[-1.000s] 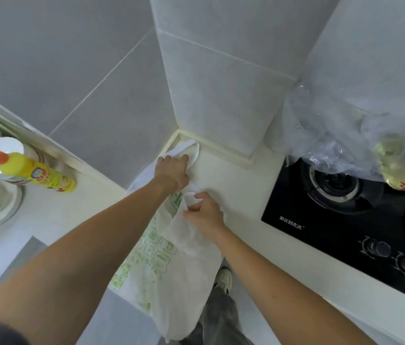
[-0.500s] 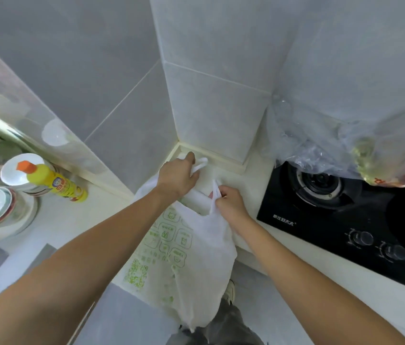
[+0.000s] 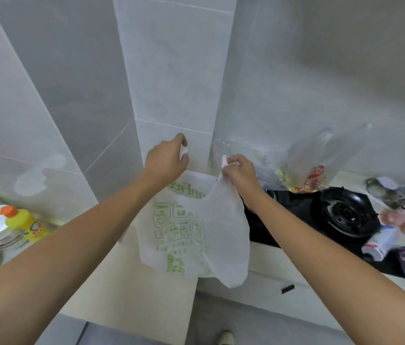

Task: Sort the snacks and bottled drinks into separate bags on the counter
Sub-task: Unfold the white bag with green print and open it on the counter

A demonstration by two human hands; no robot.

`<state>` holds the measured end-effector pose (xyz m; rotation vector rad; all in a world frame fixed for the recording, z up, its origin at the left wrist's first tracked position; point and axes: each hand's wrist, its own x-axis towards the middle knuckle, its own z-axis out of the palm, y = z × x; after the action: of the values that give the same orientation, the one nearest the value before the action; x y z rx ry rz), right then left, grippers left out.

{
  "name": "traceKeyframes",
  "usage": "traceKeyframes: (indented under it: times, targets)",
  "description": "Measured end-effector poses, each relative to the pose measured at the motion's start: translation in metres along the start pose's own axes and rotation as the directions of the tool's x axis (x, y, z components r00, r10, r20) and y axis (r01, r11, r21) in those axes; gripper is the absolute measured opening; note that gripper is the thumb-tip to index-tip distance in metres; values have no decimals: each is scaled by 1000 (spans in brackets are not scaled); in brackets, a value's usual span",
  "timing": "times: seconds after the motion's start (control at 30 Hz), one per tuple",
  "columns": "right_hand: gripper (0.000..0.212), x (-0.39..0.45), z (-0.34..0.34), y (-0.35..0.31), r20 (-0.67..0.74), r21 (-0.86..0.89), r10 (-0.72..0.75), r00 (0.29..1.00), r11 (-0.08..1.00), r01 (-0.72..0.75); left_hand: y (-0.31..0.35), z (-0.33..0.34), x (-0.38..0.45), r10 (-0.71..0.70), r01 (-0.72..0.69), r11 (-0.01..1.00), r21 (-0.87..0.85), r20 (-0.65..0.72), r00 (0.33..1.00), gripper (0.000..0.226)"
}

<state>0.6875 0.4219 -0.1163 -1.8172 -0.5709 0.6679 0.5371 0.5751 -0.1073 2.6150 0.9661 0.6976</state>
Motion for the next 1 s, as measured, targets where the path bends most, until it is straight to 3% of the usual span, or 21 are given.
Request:
traceKeyframes:
  times: [0.13, 0.27, 0.37, 0.47, 0.57, 0.7, 0.9, 1.0]
  targets:
    - [37, -4, -17, -21, -17, 0, -141, 990, 990, 141, 17, -20, 3, 36, -35, 999, 13, -87, 996, 24]
    - [34, -5, -38, -30, -31, -123, -339, 940, 935, 333, 25, -28, 0, 31, -30, 1000, 7, -101, 994, 25]
    - [25, -4, -56, -21, -9, -383, -483, 875, 810, 443, 31, -21, -12, 40, -39, 999, 14, -96, 995, 25]
    - [23, -4, -75, 1, 71, -621, -577, 814, 613, 488, 35, -5, -29, 160, -150, 985, 85, -133, 978, 21]
    - [24, -3, -94, 30, 141, -708, -581, 802, 507, 492, 33, 17, -41, 294, -254, 933, 255, -131, 947, 16]
    - [24, 2, -116, 69, 208, -757, -543, 814, 438, 485, 38, 43, -52, 364, -355, 918, 177, -20, 931, 12]
    - [31, 6, -138, 114, 354, -782, -446, 822, 342, 522, 44, 80, -69, 274, -307, 940, 150, 209, 939, 13]
    - [40, 13, -149, 132, 473, -772, -415, 777, 231, 593, 42, 99, -74, 254, -321, 920, 224, 283, 925, 11]
